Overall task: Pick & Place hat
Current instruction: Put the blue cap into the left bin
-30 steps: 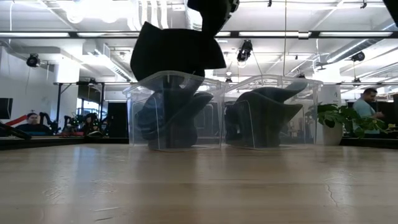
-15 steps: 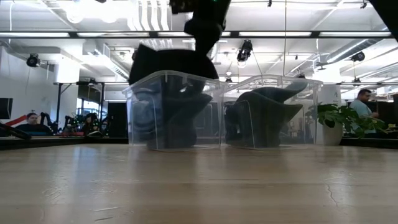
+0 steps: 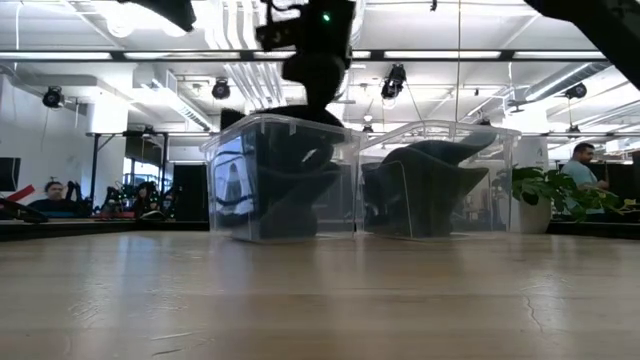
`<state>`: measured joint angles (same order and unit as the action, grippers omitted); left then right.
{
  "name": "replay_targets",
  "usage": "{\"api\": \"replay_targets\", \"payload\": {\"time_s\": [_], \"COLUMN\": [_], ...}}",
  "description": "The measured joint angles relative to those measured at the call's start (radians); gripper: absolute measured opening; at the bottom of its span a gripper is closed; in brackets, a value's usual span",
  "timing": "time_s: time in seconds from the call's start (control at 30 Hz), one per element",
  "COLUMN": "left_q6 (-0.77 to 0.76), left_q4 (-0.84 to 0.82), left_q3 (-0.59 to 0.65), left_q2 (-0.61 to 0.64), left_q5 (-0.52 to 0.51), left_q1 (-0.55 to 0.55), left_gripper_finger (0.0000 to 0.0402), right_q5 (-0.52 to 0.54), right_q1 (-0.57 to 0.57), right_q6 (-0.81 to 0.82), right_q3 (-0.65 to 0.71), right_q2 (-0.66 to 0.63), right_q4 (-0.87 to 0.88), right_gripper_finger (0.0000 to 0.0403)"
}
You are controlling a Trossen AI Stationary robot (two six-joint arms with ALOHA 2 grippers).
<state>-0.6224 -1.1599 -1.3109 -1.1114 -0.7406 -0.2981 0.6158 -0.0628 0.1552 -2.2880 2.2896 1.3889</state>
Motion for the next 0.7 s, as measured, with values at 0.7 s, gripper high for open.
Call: {"api": "replay_targets", "payload": {"time_s": [0.7], "left_q6": [0.033], "left_q4": [0.064], "left_q3": [0.005], "left_q2": [-0.006], "left_q5": [0.104], "left_q1": [0.087], "left_gripper_finger": [0.0153], "right_q5": [-0.06], "right_q1": [0.052], "right_q6": [-0.025], "right_q3": [-0.066], "right_q2": [0.023], "right_q4": [-0.033], "right_gripper_finger": [0.0128]}}
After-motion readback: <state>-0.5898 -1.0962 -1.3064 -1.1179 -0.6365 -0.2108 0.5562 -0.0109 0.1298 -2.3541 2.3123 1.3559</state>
